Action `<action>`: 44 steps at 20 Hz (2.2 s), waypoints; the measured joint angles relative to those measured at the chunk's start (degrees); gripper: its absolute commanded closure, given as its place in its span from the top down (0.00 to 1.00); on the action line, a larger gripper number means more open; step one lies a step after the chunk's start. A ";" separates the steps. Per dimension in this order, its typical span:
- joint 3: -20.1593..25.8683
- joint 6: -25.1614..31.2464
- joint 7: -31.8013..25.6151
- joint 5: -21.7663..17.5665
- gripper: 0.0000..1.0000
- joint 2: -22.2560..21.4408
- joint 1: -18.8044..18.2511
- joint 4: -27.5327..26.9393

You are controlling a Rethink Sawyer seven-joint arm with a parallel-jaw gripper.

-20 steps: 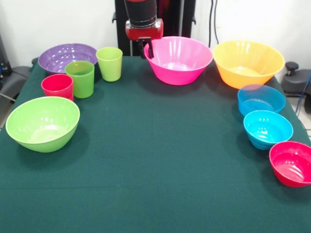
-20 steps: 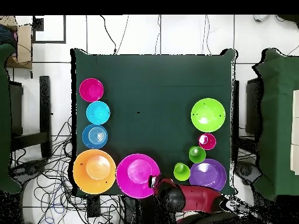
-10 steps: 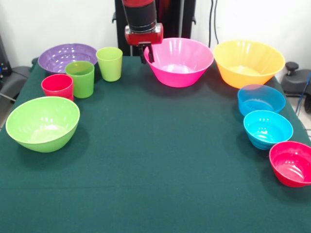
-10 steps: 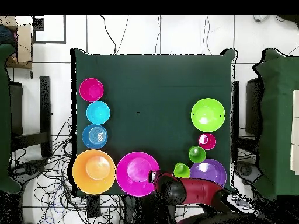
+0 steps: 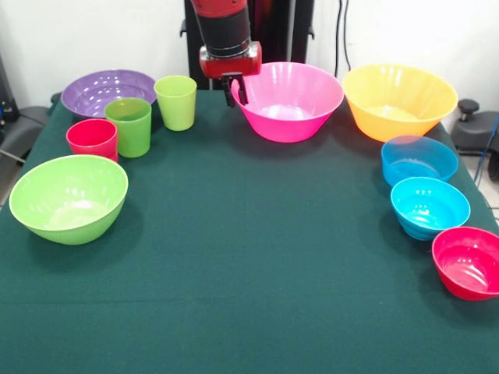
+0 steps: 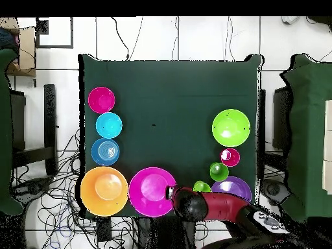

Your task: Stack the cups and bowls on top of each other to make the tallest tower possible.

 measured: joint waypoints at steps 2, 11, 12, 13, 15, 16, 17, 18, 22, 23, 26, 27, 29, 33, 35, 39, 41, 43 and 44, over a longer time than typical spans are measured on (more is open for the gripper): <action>0.49 0.96 0.00 -0.01 0.00 0.00 -0.18 -0.44; 2.52 4.70 0.00 -0.02 0.00 0.01 -1.02 -1.94; 2.85 5.19 0.00 -0.02 0.00 0.01 -1.11 -2.20; 2.99 5.41 0.00 -0.02 0.00 0.01 -1.15 -2.32; 3.44 5.96 0.00 -0.04 0.00 0.02 -1.31 -2.69; 3.61 6.16 0.00 -0.04 0.00 0.02 -1.37 -2.84; 3.81 6.43 0.00 -0.04 0.00 0.02 -1.44 -3.02; 3.98 6.72 0.00 -0.04 0.00 0.02 -1.48 -3.18; 5.00 8.78 0.00 -0.05 0.00 0.02 -1.77 -4.09; 5.30 9.22 0.00 -0.05 0.00 0.03 -1.86 -4.30; 6.24 10.21 0.00 -0.05 0.00 0.03 -2.17 -4.92; 6.76 10.49 0.00 -0.06 0.00 0.04 -2.36 -5.30; 7.40 10.60 0.00 -0.06 0.00 0.04 -2.67 -5.91; 8.08 10.62 0.00 -0.06 0.00 0.04 -3.04 -6.59; 8.78 11.12 0.00 -0.07 0.00 0.05 -3.32 -7.26; 9.84 12.84 0.00 -0.09 0.00 0.05 -3.62 -8.04; 10.39 13.93 0.00 -0.11 0.00 0.05 -3.82 -8.47; 11.19 15.54 0.00 -0.46 0.00 0.06 -4.22 -9.37; 11.35 15.77 0.00 -0.56 0.00 0.06 -4.31 -9.56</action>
